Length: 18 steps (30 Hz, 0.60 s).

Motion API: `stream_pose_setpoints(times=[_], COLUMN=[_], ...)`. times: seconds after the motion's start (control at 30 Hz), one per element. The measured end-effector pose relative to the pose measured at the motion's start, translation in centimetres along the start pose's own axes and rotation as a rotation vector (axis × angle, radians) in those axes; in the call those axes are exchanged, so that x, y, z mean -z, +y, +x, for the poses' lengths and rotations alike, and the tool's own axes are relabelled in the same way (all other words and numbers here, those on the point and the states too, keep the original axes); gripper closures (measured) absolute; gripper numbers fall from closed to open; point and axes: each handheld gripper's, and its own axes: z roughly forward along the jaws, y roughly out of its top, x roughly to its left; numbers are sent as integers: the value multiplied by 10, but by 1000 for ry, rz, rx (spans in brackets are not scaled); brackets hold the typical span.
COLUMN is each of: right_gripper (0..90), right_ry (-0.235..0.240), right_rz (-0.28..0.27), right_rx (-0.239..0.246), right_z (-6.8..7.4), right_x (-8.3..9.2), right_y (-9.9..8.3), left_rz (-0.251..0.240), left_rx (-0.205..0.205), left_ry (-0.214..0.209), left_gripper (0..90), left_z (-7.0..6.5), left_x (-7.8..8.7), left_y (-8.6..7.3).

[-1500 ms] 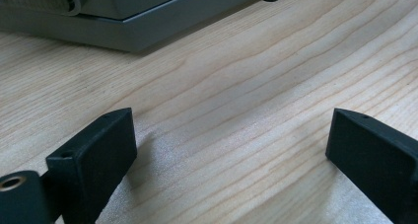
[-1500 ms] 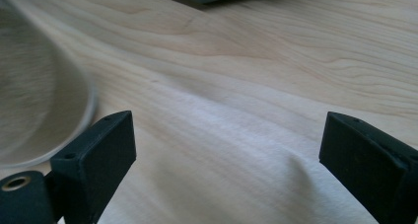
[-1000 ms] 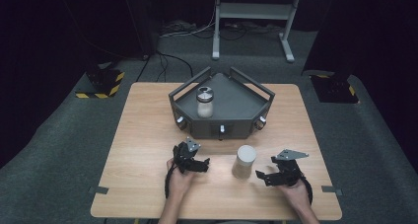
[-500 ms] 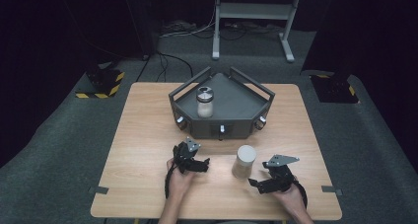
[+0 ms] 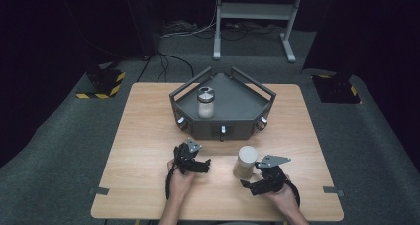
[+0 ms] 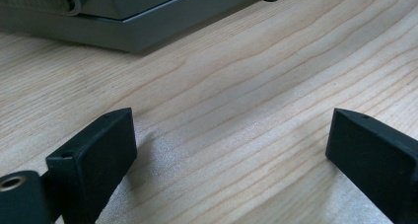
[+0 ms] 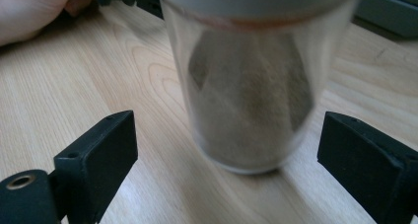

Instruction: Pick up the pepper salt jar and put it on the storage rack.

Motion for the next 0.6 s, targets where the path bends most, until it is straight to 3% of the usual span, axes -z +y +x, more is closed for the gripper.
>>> stream_pose_setpoints(times=[0.6], right_gripper=[144], right_ry=[-34], right_rz=[-49], right_rx=[2], right_z=[6], right_x=[-8], right_y=[14], left_rz=[0], left_rx=[1], left_ry=[0], left_gripper=[51], left_z=[0], left_x=[0], left_y=[0])
